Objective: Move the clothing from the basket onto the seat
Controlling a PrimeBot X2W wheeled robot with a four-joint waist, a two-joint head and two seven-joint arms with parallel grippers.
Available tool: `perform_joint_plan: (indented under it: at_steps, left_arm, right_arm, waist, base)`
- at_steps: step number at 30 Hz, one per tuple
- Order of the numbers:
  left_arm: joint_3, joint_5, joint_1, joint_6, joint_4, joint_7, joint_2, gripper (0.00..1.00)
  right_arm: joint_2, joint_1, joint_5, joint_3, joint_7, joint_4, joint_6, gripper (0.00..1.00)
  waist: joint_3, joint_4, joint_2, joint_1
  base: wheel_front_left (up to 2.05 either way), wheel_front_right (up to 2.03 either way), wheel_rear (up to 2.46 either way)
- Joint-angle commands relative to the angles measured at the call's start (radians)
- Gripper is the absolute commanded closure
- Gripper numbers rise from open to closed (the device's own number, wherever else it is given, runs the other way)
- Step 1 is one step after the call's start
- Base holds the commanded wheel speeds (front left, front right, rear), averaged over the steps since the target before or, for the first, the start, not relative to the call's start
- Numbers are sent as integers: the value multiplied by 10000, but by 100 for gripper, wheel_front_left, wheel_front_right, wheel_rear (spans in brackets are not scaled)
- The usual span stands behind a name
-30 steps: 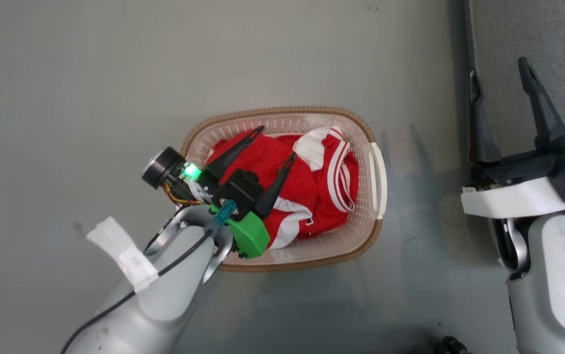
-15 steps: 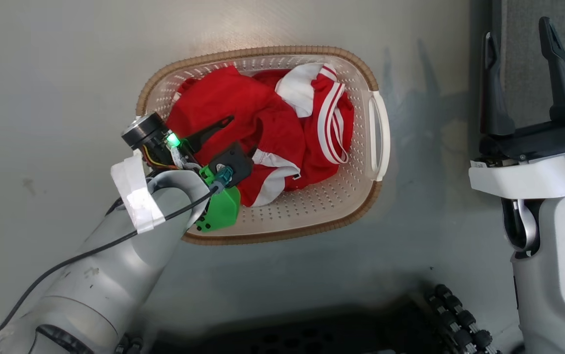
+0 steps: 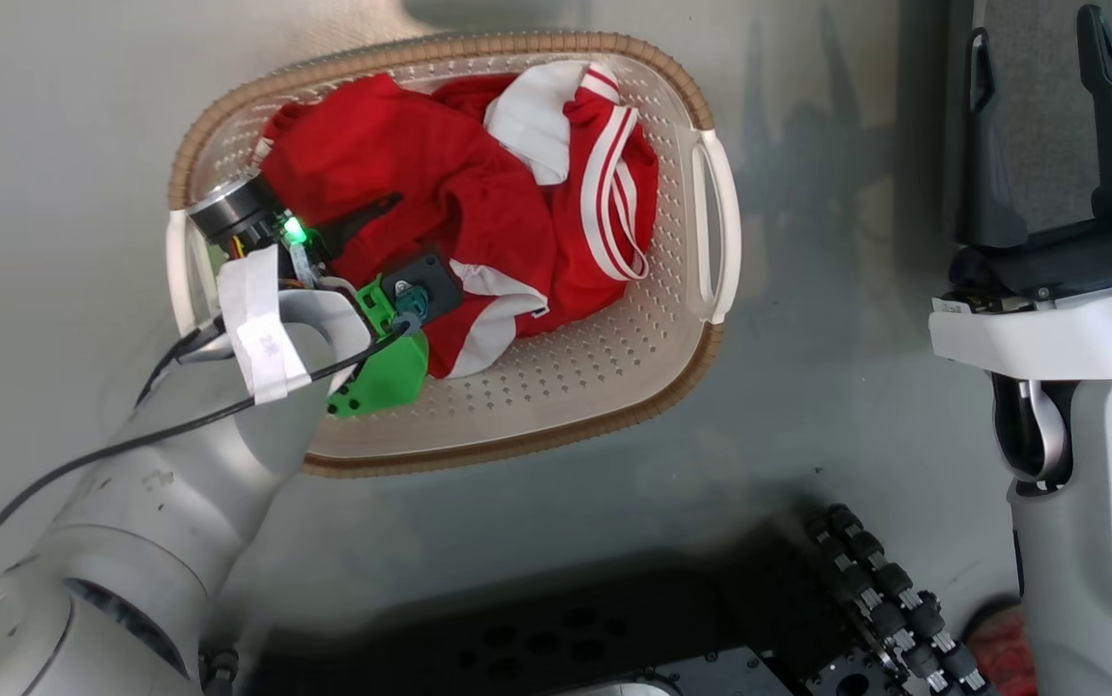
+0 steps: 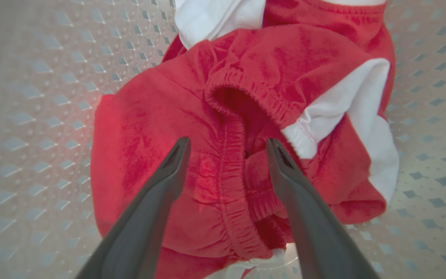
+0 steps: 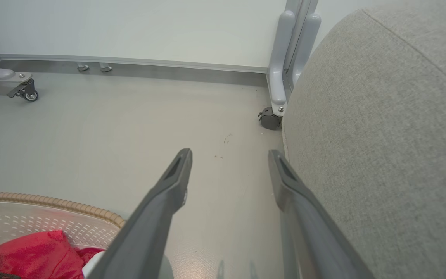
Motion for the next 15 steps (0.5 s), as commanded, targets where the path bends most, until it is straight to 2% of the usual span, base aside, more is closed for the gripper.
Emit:
perform_joint_plan:
  at_steps: [1,15]
  left_arm:
    - [-72,81,-243,-34,176,24,59,0]
    - [-305,71,-917,528,856,663,0,0]
  right_arm:
    - [-29,-128,49,4,-49,-38,-14,0]
    - [-29,-301,-28,167,-49,-173,-14,0]
  waist:
    - [303,-169,0,-1]
    - [1082,-136,0,-1]
  base:
    - [0,0,0]
    - [0,0,0]
